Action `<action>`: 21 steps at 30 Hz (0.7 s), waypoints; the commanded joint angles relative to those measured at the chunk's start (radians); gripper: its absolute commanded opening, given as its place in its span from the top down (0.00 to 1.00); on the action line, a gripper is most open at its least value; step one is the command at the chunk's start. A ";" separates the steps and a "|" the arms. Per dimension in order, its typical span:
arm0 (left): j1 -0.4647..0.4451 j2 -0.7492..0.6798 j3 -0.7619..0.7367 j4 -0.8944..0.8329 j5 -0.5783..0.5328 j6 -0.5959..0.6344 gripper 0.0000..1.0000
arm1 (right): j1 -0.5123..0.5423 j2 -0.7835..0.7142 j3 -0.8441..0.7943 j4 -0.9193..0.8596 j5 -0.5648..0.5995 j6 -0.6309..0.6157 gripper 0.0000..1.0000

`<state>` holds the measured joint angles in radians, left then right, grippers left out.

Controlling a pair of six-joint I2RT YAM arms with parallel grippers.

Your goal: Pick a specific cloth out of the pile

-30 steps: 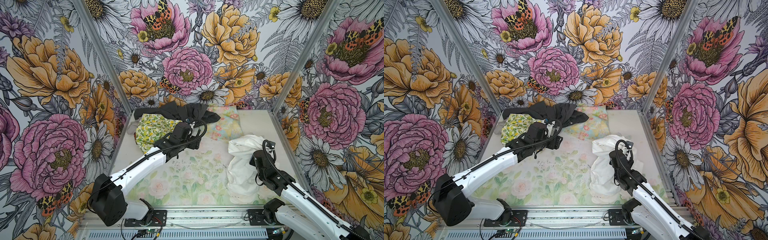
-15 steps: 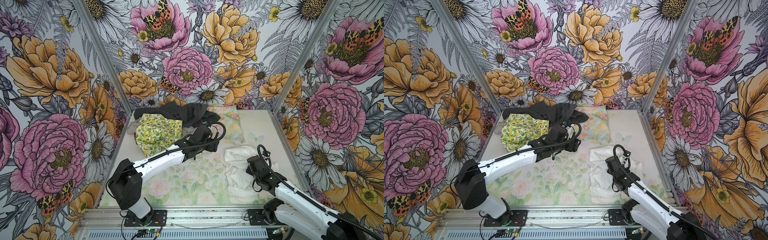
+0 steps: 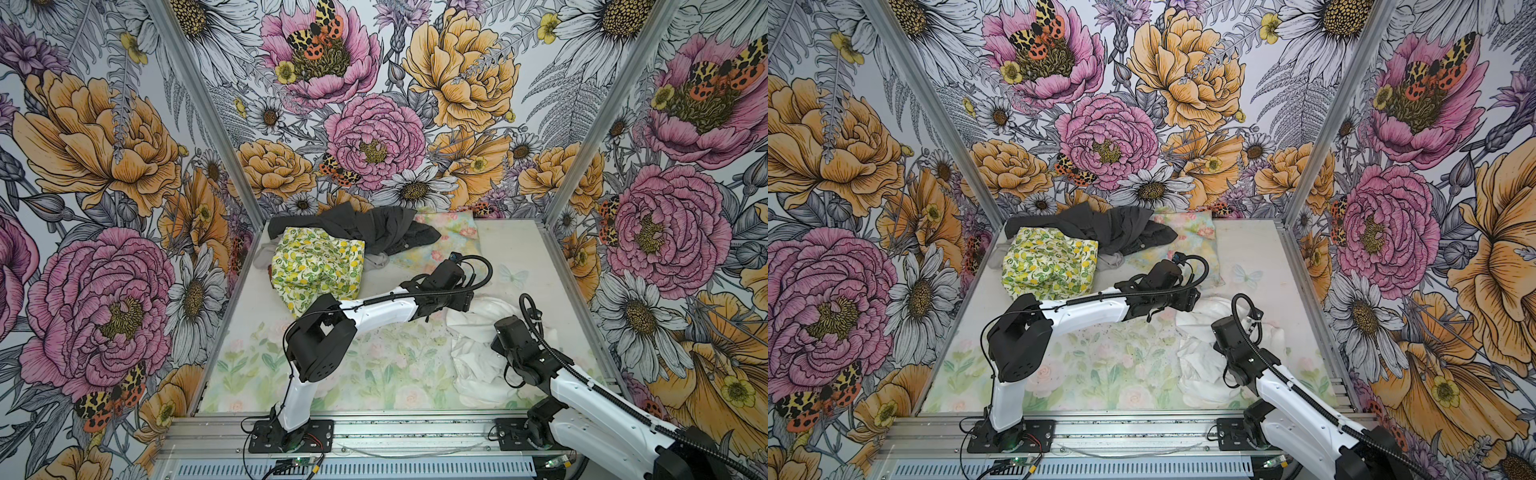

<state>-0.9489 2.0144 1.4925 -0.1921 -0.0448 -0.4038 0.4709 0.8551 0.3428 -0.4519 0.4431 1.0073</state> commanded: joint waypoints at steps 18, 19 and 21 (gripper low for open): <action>-0.055 0.091 0.019 0.143 0.121 -0.068 0.26 | -0.274 -0.088 -0.012 -0.056 0.054 0.097 1.00; -0.053 0.094 0.024 0.146 0.121 -0.070 0.26 | -0.293 -0.088 -0.013 -0.055 0.049 0.090 1.00; -0.052 0.092 0.028 0.146 0.113 -0.069 0.26 | -0.322 -0.081 -0.014 -0.052 0.043 0.097 1.00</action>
<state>-0.9985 2.1071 1.4879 -0.0711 0.0467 -0.4629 0.1814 0.7784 0.3317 -0.4889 0.4908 1.0996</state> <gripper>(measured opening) 0.741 0.101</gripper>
